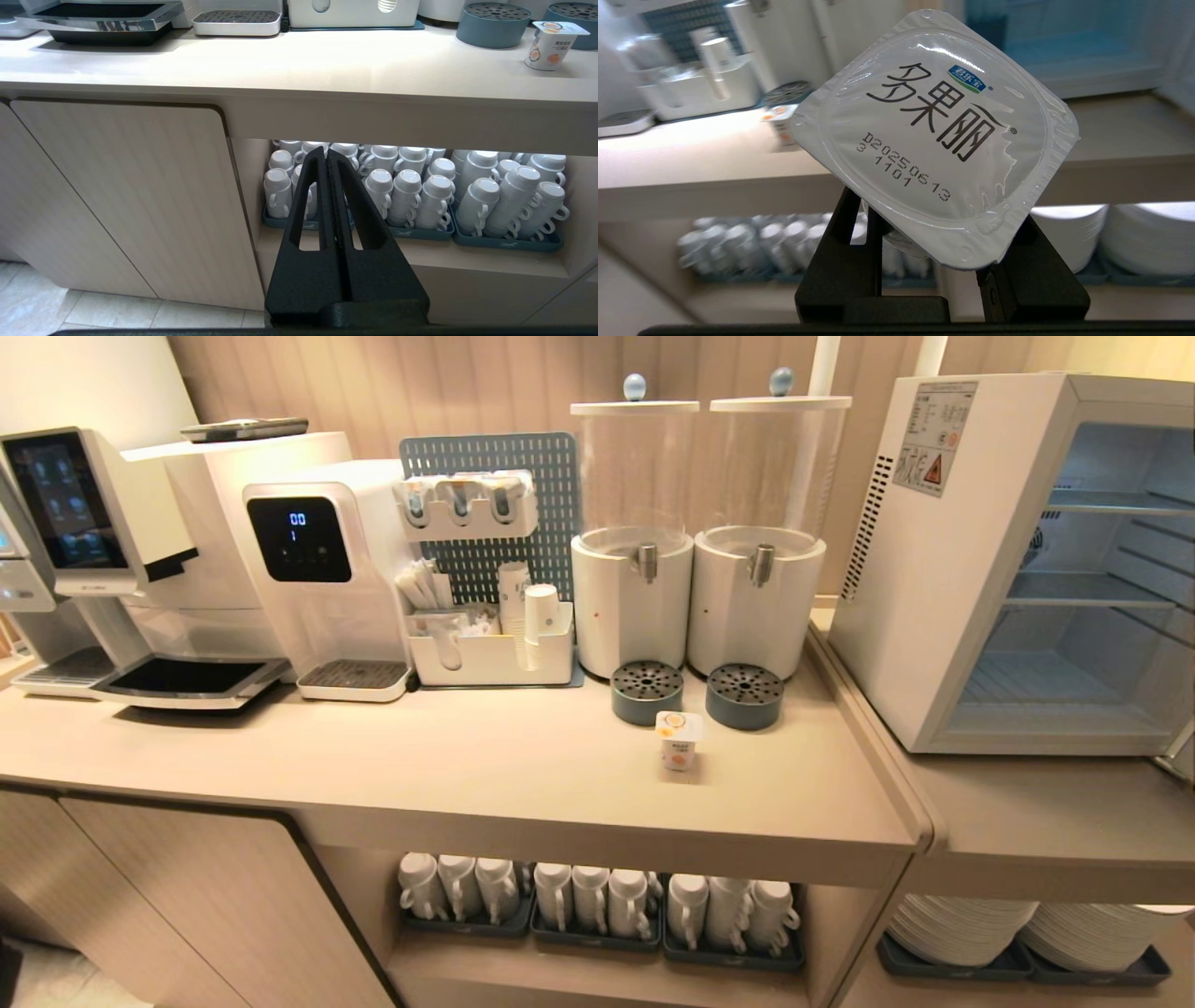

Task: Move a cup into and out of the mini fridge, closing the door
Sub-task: Put the yoghurt in the freezer

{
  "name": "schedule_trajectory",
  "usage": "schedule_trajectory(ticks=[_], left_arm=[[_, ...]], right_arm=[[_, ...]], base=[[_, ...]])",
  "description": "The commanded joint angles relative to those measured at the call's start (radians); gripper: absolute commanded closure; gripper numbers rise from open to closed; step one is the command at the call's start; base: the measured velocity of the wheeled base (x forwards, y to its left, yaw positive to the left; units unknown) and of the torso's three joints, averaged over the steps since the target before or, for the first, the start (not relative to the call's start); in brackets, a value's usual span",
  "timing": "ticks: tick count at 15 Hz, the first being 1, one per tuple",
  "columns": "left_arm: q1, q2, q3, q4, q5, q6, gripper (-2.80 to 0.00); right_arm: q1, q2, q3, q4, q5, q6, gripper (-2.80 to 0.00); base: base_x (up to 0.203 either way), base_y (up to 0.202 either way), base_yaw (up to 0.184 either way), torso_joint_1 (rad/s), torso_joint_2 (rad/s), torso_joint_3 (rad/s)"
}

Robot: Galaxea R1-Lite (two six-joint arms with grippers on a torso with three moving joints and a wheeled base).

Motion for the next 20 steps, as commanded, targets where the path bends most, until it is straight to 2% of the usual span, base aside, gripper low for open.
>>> schedule_trajectory(ticks=[1, 3, 6, 12, 20], left_arm=[[0.000, 0.001, 0.002, 0.000, 0.000, 0.000, 0.00], [0.000, 0.001, 0.002, 0.000, 0.000, 0.000, 0.00], [0.000, 0.001, 0.002, 0.000, 0.000, 0.000, 0.00], [0.000, 0.001, 0.002, -0.002, 0.001, 0.015, 0.00], [0.000, 0.001, 0.002, -0.002, 0.001, 0.011, 0.00]], right_arm=[[-0.002, -0.050, 0.181, -0.172, -0.047, -0.050, 0.00], [-0.003, -0.057, 0.272, -0.226, -0.056, -0.101, 0.00], [-0.003, -0.060, 0.241, -0.077, 0.011, -0.190, 0.00], [-0.003, -0.060, 0.241, -0.078, 0.013, -0.192, 0.00], [-0.003, -0.060, 0.241, -0.078, 0.013, -0.192, 0.00]], base=[[0.000, 0.000, 0.000, 0.000, 0.00, 0.000], [0.000, 0.000, 0.000, 0.000, 0.00, 0.000], [0.000, 0.000, 0.000, 0.000, 0.00, 0.000], [0.001, -0.010, 0.002, 0.000, 0.00, 0.000], [0.000, -0.173, 0.003, 0.003, 0.00, 0.000]])
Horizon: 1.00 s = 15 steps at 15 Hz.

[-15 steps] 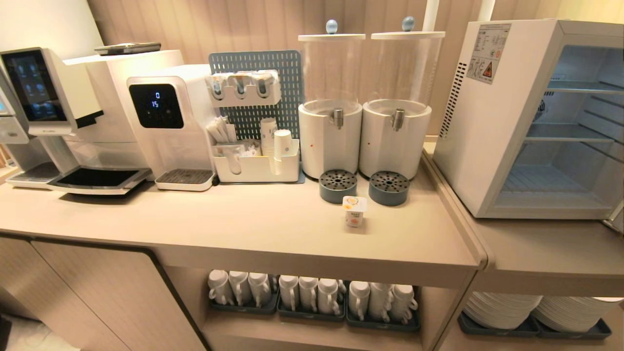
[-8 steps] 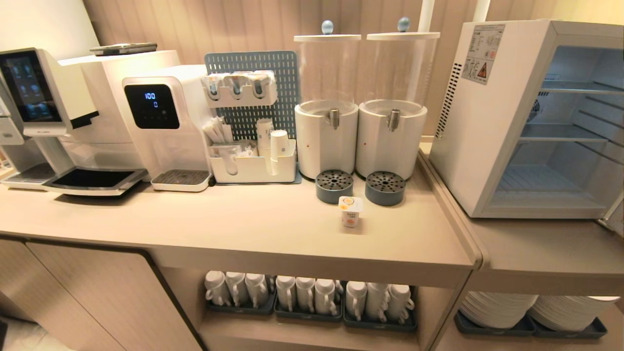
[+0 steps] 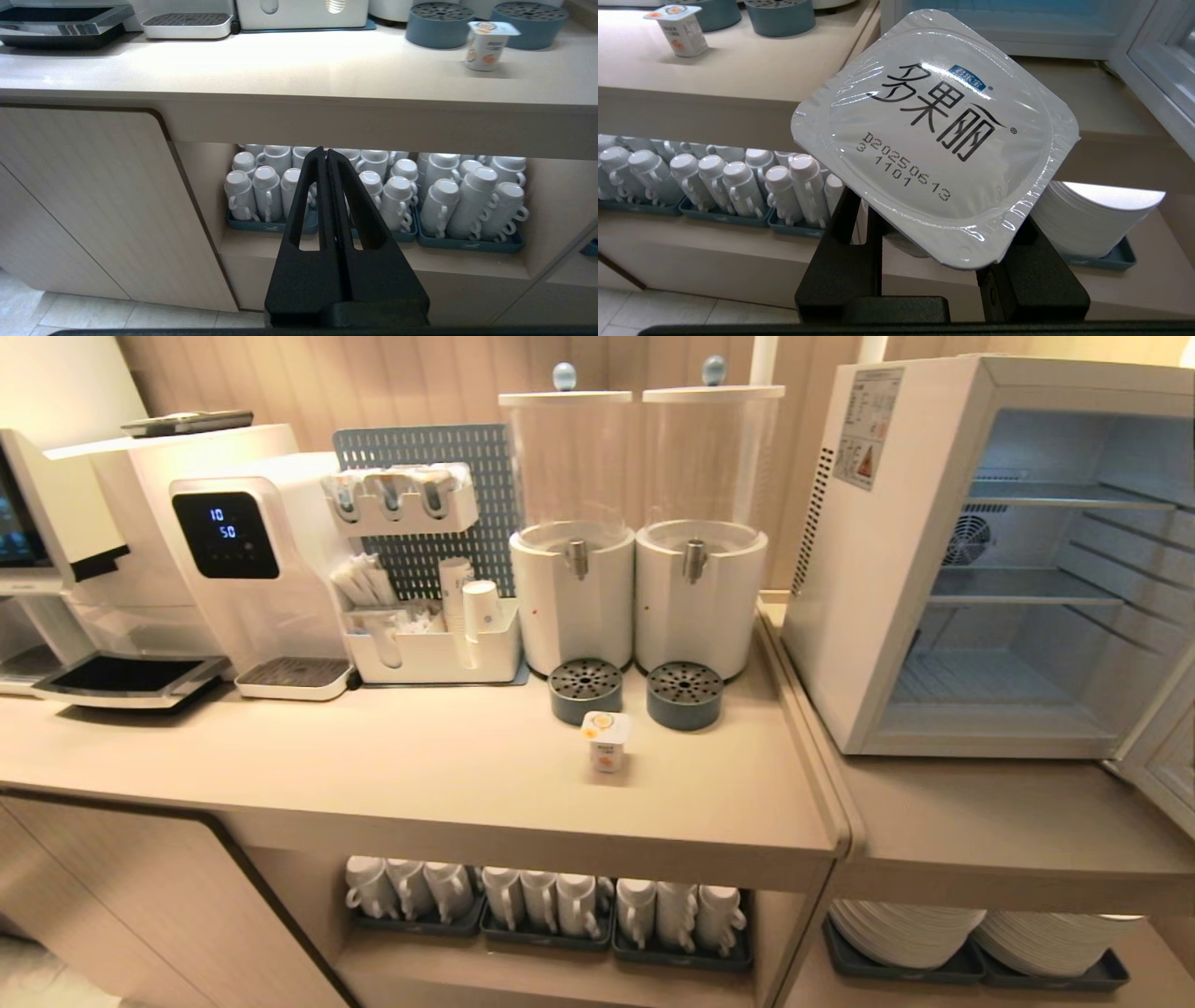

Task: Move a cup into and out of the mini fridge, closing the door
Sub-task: Put the yoghurt in the freezer

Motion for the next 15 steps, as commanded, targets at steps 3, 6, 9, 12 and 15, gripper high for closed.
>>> schedule_trajectory(ticks=[3, 6, 9, 12, 15], left_arm=[[-0.001, 0.001, 0.002, 0.000, -0.001, -0.004, 0.00], [-0.001, 0.001, 0.002, 0.000, 0.000, -0.011, 0.00], [-0.001, 0.001, 0.002, -0.001, -0.001, 0.001, 0.00], [-0.001, 0.001, 0.002, 0.000, -0.001, -0.003, 0.00], [-0.001, 0.001, 0.002, 0.000, -0.001, -0.008, 0.00]], right_arm=[[0.000, 0.000, -0.002, -0.004, 0.000, -0.003, 0.00], [0.000, 0.000, -0.002, -0.002, 0.000, -0.003, 0.00], [0.000, 0.000, -0.002, -0.002, 0.000, -0.003, 0.00], [0.000, 0.000, -0.002, -0.002, 0.000, -0.003, 0.00], [0.000, -0.002, -0.002, -0.004, 0.000, -0.004, 0.00]], base=[[0.000, -0.193, -0.001, 0.001, -0.01, 0.002], [0.000, -0.157, 0.000, 0.000, 0.00, 0.003], [0.000, 0.000, 0.000, 0.000, 0.00, 0.000], [0.043, 0.000, 0.003, 0.001, 0.00, 0.002], [0.136, 0.000, 0.003, 0.004, 0.01, 0.000]])
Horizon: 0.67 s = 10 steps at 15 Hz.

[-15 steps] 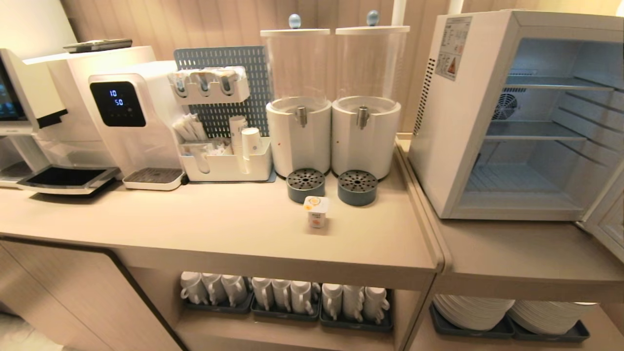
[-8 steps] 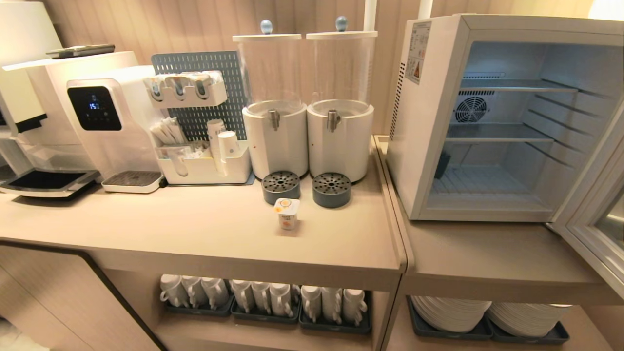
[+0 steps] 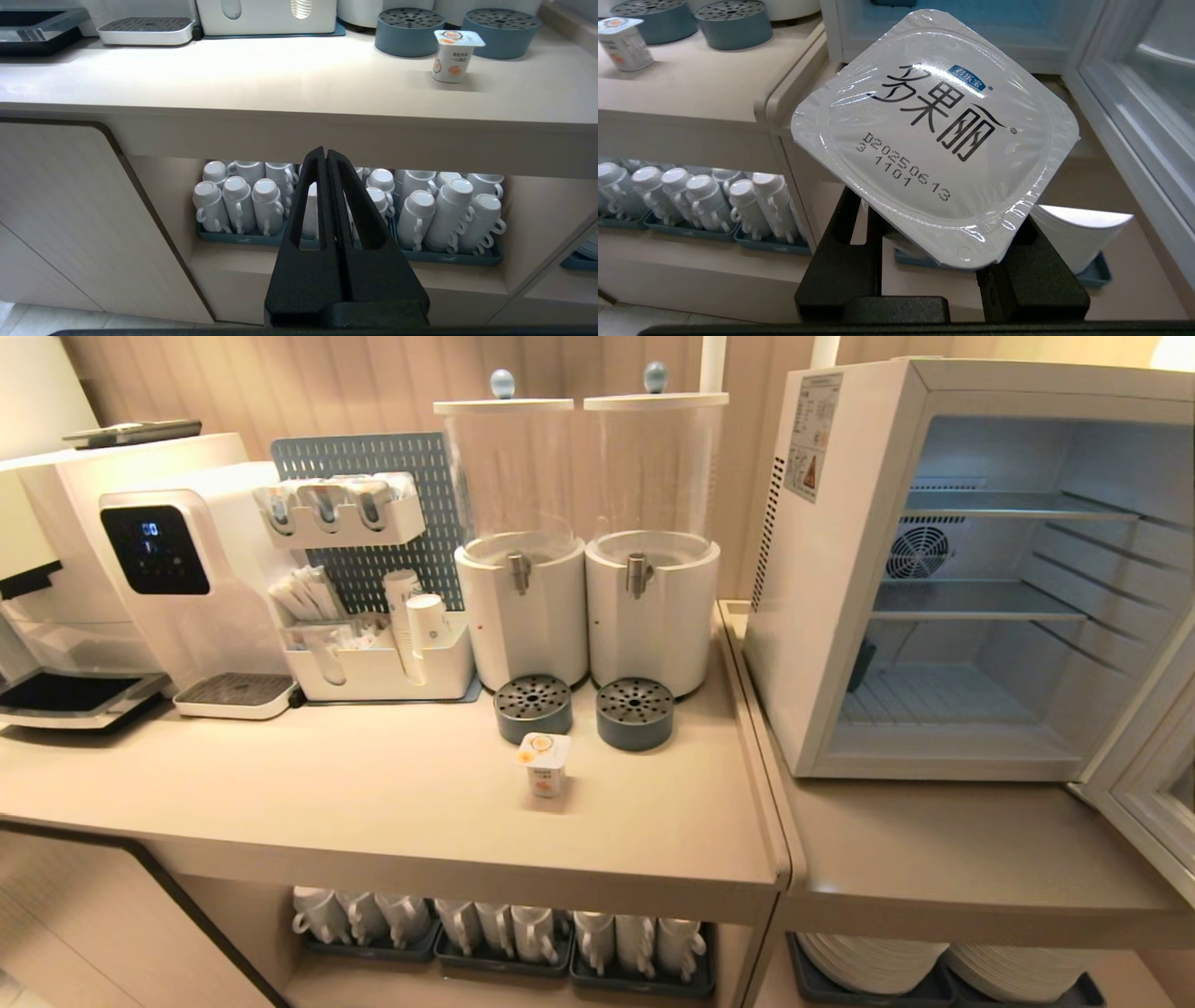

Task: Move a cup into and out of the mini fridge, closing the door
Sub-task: Put the yoghurt in the freezer

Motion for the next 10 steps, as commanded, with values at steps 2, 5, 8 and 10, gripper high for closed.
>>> schedule_trajectory(ticks=[2, 5, 8, 10], left_arm=[[0.000, 0.001, 0.002, -0.001, 0.001, -0.003, 0.00], [0.000, 0.001, 0.002, -0.001, 0.001, -0.001, 0.00], [0.000, 0.001, 0.002, -0.001, 0.001, -0.003, 0.00], [0.000, 0.001, 0.002, -0.001, 0.001, -0.003, 0.00]], right_arm=[[0.000, 0.002, -0.037, 0.003, 0.008, 0.004, 0.00], [0.000, 0.136, -0.322, 0.050, 0.022, 0.064, 0.00], [0.003, 0.508, -0.570, 0.073, 0.029, 0.094, 0.00], [0.007, 0.757, -0.667, 0.045, 0.054, 0.101, 0.00]], base=[[0.000, 0.000, 0.000, 0.000, 0.00, 0.000], [0.000, 0.000, 0.000, 0.000, 0.00, 0.000], [0.000, 0.000, 0.000, 0.000, 0.00, 0.000], [0.000, 0.000, 0.000, 0.000, 0.00, 0.000]])
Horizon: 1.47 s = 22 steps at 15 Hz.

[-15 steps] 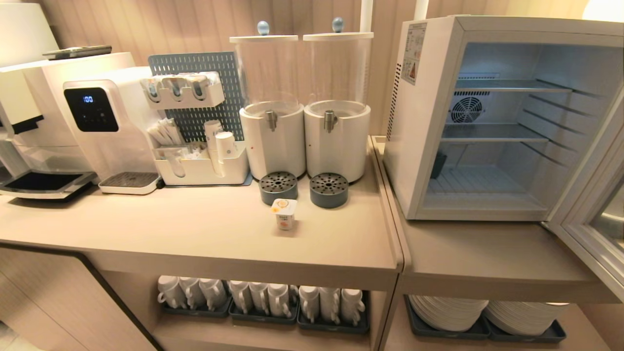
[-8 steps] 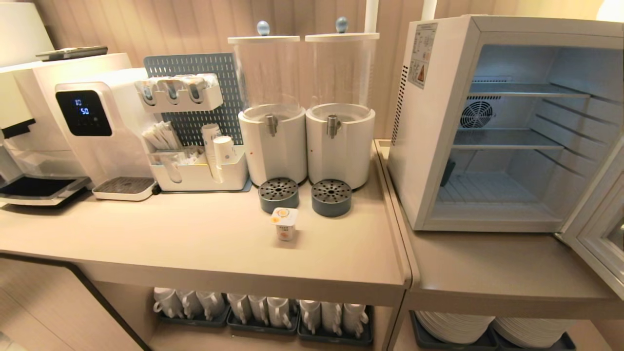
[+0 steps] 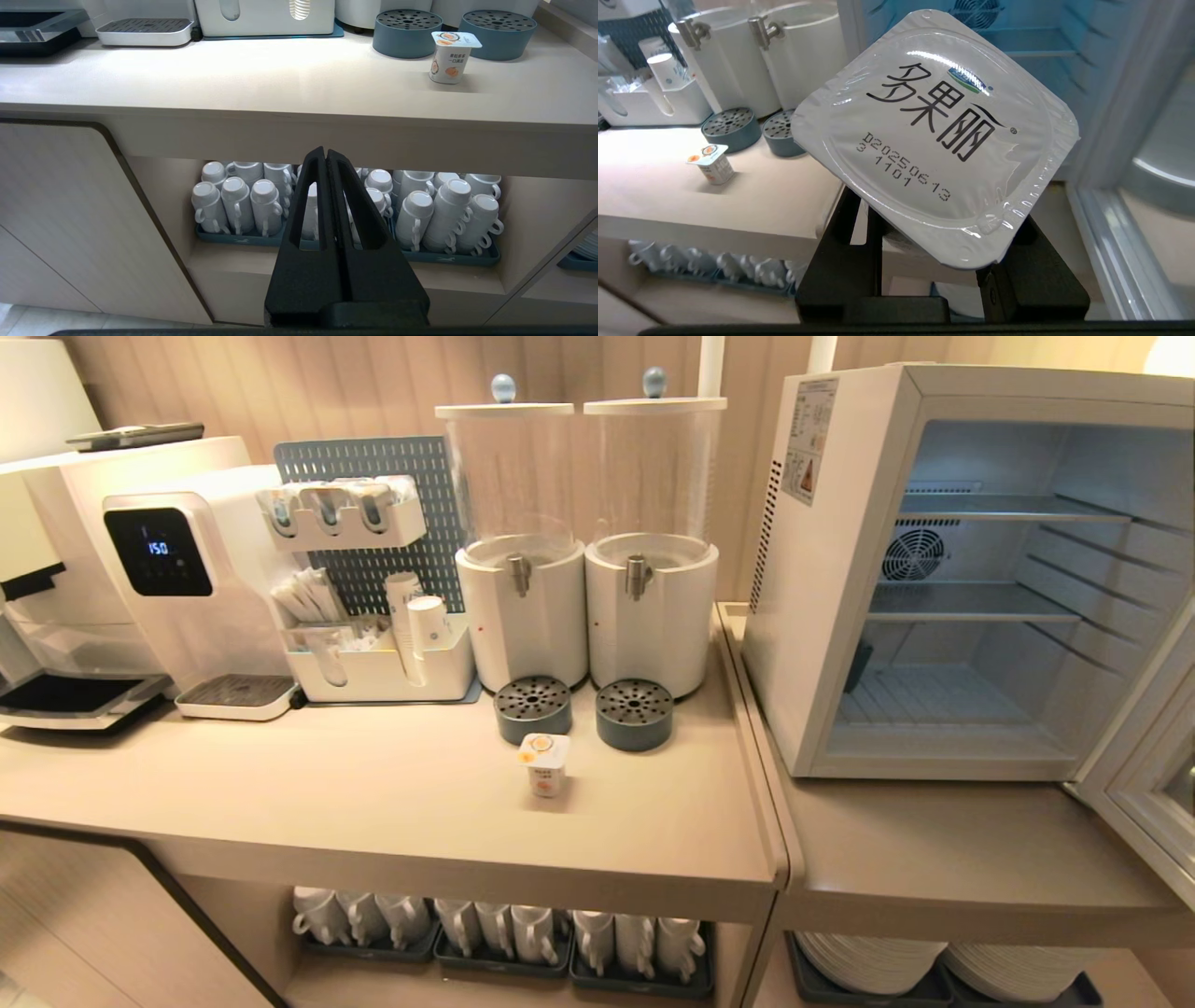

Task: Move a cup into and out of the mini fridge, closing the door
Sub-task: Put the yoghurt in the freezer

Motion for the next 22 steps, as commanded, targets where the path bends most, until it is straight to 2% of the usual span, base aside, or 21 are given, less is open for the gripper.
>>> schedule_trajectory(ticks=[1, 4, 10, 14, 18, 22], left_arm=[[0.000, 0.001, 0.002, 0.000, 0.000, 0.000, 0.00], [0.000, 0.001, 0.002, 0.000, 0.000, 0.000, 0.00], [0.000, 0.001, 0.002, 0.000, 0.000, 0.000, 0.00], [0.000, 0.001, 0.002, 0.000, 0.000, -0.001, 0.00], [0.000, 0.001, 0.002, 0.000, 0.000, -0.001, 0.00], [0.000, 0.001, 0.002, 0.000, 0.000, -0.003, 0.00]], right_arm=[[0.003, 0.367, -0.081, -0.057, 0.019, 0.004, 0.00], [-0.007, 0.727, -0.086, -0.294, 0.047, 0.009, 0.00], [-0.047, 1.337, 0.037, -1.005, 0.057, 0.013, 0.00], [-0.083, 1.605, 0.024, -1.361, -0.016, 0.012, 0.00], [-0.146, 1.703, -0.123, -1.316, -0.034, 0.005, 0.00], [-0.156, 1.776, -0.261, -1.219, -0.035, -0.034, 0.00]], base=[[0.000, 0.000, 0.000, 0.000, 0.00, 0.000], [0.000, 0.000, 0.000, 0.000, 0.00, 0.000], [0.000, 0.000, 0.000, 0.000, 0.00, 0.000], [0.000, 0.000, 0.000, 0.000, 0.00, 0.000], [0.000, 0.000, 0.000, 0.000, 0.00, 0.000], [0.000, 0.000, 0.000, 0.000, 0.00, 0.000]])
